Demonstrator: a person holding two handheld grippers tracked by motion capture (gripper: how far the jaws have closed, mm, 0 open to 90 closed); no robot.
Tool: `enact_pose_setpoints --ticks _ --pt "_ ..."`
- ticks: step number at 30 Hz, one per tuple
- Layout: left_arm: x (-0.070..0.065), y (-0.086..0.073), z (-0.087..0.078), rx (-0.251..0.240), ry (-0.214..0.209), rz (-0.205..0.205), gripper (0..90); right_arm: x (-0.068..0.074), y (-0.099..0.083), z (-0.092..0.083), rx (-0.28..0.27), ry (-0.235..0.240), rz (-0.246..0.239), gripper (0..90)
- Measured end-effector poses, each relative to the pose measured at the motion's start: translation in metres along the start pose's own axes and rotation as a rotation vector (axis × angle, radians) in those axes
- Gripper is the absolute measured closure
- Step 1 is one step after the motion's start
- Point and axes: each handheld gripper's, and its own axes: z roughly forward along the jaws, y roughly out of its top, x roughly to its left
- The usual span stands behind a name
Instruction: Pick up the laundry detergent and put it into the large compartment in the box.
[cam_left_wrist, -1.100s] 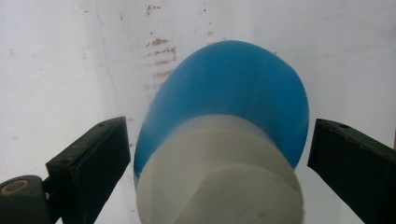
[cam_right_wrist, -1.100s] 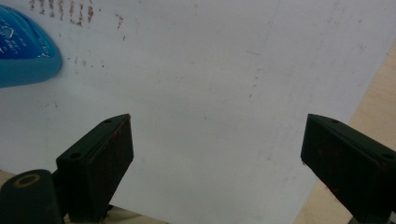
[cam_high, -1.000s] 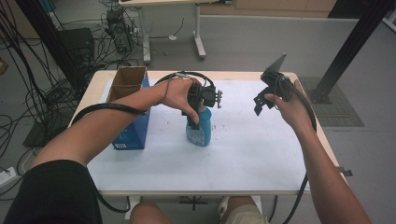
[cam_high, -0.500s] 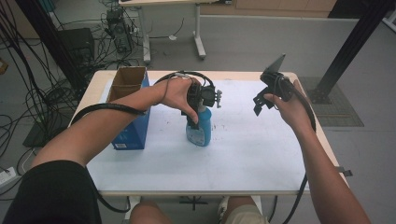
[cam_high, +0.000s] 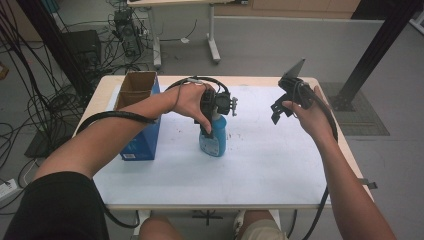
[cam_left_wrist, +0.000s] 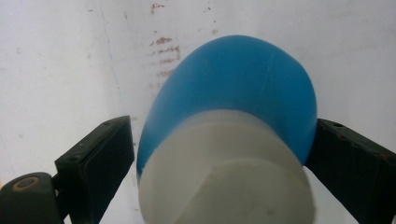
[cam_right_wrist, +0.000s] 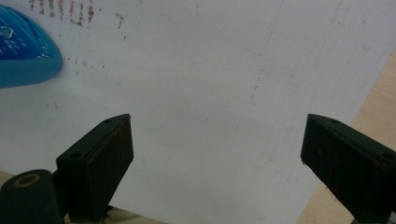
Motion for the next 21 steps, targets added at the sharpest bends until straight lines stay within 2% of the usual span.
enact_pose_setpoints --ticks 10,15,21 --pt "-0.0005 0.0021 0.0035 0.0 -0.004 0.009 13.8 -0.0011 -0.0011 0.0014 -0.003 0.002 0.002 9.0" --pt "0.0 0.0026 0.0024 -0.001 0.0 0.005 21.4 -0.0014 -0.002 0.0005 -0.005 0.0 0.001 9.1" --pt "-0.0012 0.0031 0.0019 -0.002 0.013 0.007 25.6 -0.0016 -0.0021 0.0003 -0.006 0.0 0.003 9.1"
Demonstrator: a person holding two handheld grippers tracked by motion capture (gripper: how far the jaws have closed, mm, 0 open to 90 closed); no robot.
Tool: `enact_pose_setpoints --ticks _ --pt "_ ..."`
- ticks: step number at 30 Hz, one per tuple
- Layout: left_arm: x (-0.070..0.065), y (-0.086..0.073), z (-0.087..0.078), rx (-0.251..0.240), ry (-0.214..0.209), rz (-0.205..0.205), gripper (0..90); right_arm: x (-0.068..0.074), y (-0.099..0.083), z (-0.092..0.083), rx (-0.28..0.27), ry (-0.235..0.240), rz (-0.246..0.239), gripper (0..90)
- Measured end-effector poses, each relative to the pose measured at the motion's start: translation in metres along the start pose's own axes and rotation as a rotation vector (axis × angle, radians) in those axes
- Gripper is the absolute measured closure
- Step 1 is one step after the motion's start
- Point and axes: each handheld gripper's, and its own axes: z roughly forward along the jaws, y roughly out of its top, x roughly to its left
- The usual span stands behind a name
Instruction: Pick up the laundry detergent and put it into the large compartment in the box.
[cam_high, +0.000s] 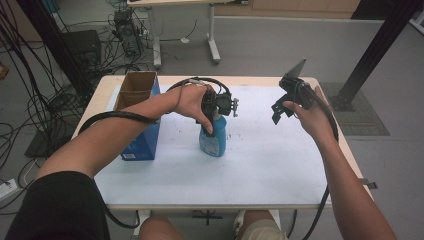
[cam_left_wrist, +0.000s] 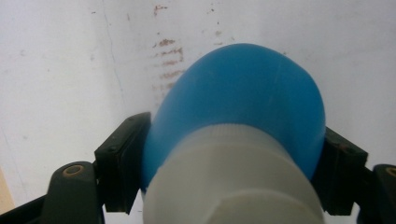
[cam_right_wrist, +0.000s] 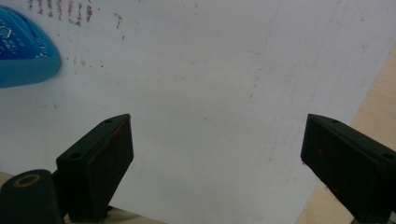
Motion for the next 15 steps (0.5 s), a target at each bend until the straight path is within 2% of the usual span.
enact_pose_setpoints --ticks 15 --pt "0.0008 0.0021 0.0002 0.009 -0.001 0.011 28.9 0.0004 0.0002 0.0005 0.0 0.001 -0.001 9.1"
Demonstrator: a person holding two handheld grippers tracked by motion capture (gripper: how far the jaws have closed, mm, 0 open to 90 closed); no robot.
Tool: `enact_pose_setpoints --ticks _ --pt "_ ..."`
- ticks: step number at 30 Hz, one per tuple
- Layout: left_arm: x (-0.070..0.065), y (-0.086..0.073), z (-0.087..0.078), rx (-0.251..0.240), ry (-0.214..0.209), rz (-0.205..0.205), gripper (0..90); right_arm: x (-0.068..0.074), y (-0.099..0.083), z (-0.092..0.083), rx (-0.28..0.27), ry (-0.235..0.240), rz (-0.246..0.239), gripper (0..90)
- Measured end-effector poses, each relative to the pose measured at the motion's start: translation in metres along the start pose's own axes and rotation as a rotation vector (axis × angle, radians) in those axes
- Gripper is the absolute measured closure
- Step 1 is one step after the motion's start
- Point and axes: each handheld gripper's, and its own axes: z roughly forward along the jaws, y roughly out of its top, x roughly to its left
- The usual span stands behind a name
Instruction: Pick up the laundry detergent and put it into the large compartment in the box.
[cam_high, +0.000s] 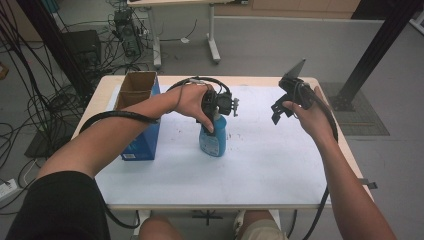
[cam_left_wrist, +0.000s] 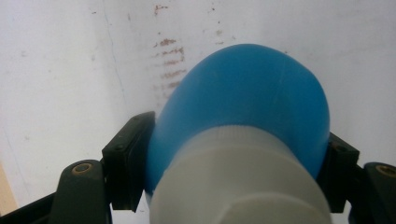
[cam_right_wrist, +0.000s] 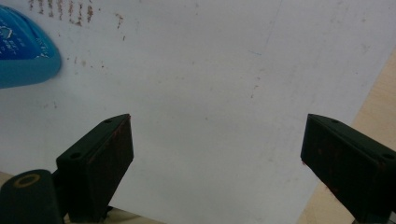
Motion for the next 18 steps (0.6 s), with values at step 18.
enact_pose_setpoints --ticks 18 --pt "0.0027 0.0005 -0.0017 0.012 -0.013 0.01 33.4 0.0034 0.0038 0.0035 0.008 0.001 -0.002 9.1"
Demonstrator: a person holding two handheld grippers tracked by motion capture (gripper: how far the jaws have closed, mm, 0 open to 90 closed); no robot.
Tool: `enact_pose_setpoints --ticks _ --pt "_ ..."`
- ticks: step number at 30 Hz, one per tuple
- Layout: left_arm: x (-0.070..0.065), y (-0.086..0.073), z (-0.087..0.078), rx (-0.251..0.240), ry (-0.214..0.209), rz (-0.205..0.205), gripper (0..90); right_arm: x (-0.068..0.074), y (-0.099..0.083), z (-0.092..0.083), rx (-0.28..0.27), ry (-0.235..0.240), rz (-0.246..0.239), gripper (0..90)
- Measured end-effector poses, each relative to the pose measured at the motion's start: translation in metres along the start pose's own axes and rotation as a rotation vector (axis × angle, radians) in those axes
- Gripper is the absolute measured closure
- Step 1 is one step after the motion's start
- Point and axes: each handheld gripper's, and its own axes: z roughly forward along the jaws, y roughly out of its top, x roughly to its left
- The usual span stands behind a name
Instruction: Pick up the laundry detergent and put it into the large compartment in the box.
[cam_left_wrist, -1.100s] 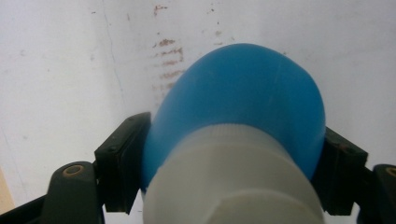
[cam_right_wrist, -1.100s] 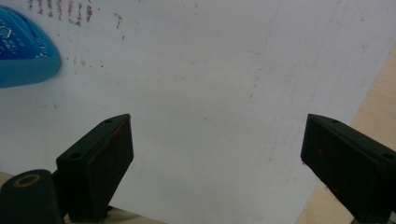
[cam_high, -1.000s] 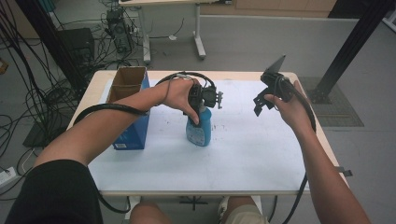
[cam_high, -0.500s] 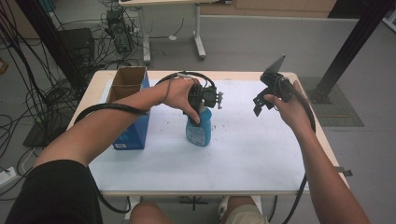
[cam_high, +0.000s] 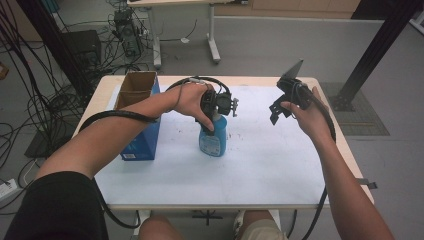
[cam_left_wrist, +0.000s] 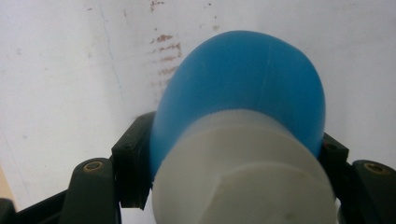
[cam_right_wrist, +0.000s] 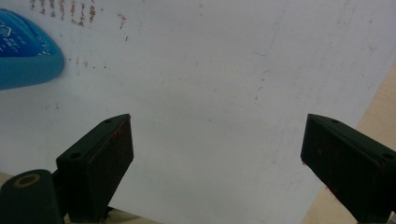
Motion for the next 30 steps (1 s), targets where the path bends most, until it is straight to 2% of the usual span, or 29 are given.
enact_pose_setpoints --ticks 3,6,20,30 --pt "0.0019 -0.0012 -0.0005 -0.006 -0.011 -0.006 33.9 -0.0004 0.0001 0.0008 0.0 0.001 0.002 9.1" --pt "0.0072 -0.0064 -0.0032 -0.039 -0.046 -0.02 36.5 -0.0002 0.0007 0.0013 0.001 0.002 0.001 9.1" --pt "0.0083 -0.0009 -0.003 -0.001 -0.055 -0.028 37.3 0.0019 0.0003 0.0006 0.0 0.001 -0.003 9.1" --pt "0.0087 0.0 -0.0029 0.007 -0.057 -0.035 37.3 0.0014 -0.0002 -0.0004 0.0 -0.001 -0.002 9.1"
